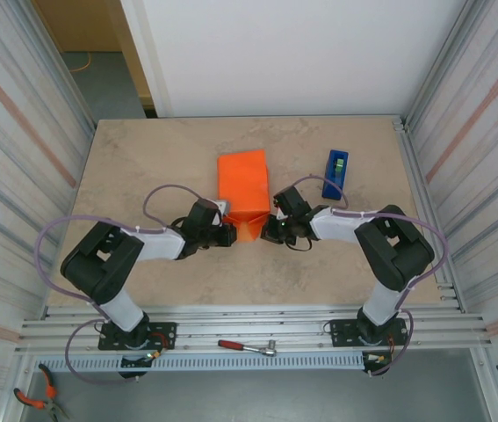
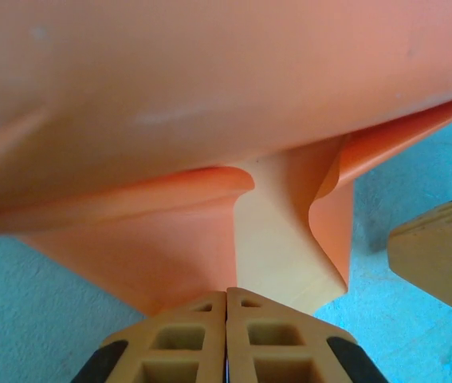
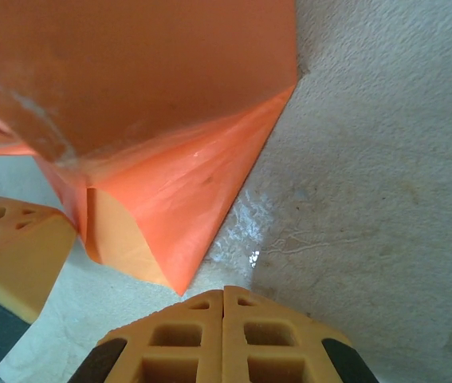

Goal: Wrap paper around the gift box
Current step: Fold the wrapping paper for the gift box.

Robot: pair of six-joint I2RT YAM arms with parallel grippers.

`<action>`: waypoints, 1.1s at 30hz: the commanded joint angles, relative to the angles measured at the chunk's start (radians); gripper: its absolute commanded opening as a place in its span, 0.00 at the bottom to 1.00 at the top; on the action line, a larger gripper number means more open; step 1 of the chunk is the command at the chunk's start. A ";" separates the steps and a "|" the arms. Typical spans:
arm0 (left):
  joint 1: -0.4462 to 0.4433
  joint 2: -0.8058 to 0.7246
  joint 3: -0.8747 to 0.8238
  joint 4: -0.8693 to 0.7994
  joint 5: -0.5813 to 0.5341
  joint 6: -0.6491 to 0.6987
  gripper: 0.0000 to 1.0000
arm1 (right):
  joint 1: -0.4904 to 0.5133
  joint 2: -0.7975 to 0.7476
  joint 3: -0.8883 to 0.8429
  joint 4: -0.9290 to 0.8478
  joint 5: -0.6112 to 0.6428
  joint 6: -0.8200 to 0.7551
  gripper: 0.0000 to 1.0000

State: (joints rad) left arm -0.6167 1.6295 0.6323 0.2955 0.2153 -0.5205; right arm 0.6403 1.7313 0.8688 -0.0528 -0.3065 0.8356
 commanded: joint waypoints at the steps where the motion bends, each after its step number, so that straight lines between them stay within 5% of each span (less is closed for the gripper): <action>1: -0.005 -0.081 -0.012 -0.009 -0.006 0.002 0.09 | 0.016 0.015 0.043 0.001 0.020 0.025 0.00; 24: -0.058 0.030 -0.066 0.080 -0.002 -0.012 0.09 | 0.061 0.086 0.028 0.030 0.034 0.050 0.00; 33: -0.092 -0.131 -0.123 0.043 -0.025 -0.060 0.10 | 0.086 -0.009 -0.024 0.016 0.065 0.058 0.00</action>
State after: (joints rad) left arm -0.7002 1.5867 0.5228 0.3828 0.1974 -0.5522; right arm 0.7151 1.7771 0.8722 0.0223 -0.2592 0.8825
